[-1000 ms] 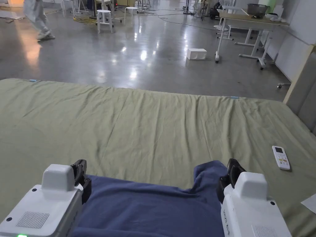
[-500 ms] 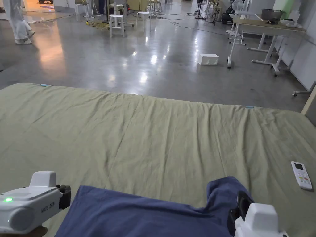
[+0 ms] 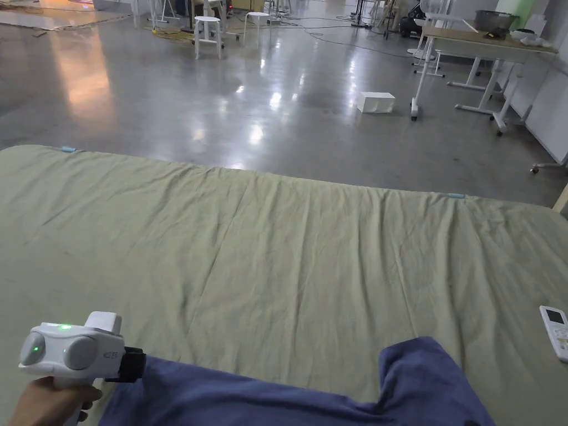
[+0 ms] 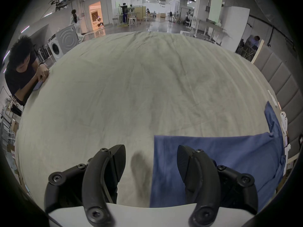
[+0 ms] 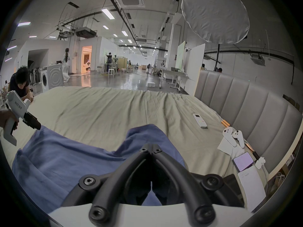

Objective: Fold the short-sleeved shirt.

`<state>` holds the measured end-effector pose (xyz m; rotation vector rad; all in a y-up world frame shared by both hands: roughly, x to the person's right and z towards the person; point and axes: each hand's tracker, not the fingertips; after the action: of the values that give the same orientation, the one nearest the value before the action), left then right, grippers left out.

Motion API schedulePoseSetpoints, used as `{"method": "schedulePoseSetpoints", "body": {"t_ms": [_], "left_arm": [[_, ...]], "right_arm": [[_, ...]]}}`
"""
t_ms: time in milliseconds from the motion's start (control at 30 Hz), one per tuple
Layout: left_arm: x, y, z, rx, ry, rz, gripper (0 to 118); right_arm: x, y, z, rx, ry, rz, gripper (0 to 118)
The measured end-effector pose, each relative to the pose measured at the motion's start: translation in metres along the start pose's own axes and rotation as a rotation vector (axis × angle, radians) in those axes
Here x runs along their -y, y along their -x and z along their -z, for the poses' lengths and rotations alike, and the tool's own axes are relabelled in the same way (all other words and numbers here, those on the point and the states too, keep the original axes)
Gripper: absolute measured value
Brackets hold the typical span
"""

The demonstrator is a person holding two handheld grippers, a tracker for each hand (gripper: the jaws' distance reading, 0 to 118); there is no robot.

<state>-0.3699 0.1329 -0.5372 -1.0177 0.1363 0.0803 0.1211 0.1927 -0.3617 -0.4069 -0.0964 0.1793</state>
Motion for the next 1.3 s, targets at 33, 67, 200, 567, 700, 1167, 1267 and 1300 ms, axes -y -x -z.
{"method": "schedulePoseSetpoints", "body": {"t_ms": [33,67,200,567,700,1167,1267,1300], "left_arm": [[-0.003,-0.002,0.004,0.003,0.016,-0.011,66],[-0.005,-0.005,0.007,0.001,0.023,-0.014,66],[-0.008,-0.012,0.02,-0.007,0.045,0.012,66],[0.001,-0.022,0.013,0.008,0.027,0.081,6],[0.009,-0.013,0.001,0.018,-0.028,0.023,5],[0.017,-0.003,-0.031,0.006,-0.084,0.03,5],[0.019,-0.001,-0.033,0.005,-0.082,0.028,5],[0.018,-0.004,-0.032,0.002,-0.079,0.028,5]], "right_arm": [[0.002,-0.001,0.001,0.003,0.007,-0.001,0],[0.005,-0.003,0.002,0.005,0.016,-0.002,0],[0.011,-0.008,0.007,0.017,0.048,-0.004,0],[0.006,-0.03,0.047,-0.003,0.131,0.057,0],[-0.006,-0.052,0.09,-0.022,0.222,0.057,29],[0.014,-0.088,0.235,-0.155,0.688,0.006,53],[0.013,-0.084,0.24,-0.139,0.686,0.016,54],[0.01,-0.082,0.239,-0.133,0.694,0.0,51]]}}
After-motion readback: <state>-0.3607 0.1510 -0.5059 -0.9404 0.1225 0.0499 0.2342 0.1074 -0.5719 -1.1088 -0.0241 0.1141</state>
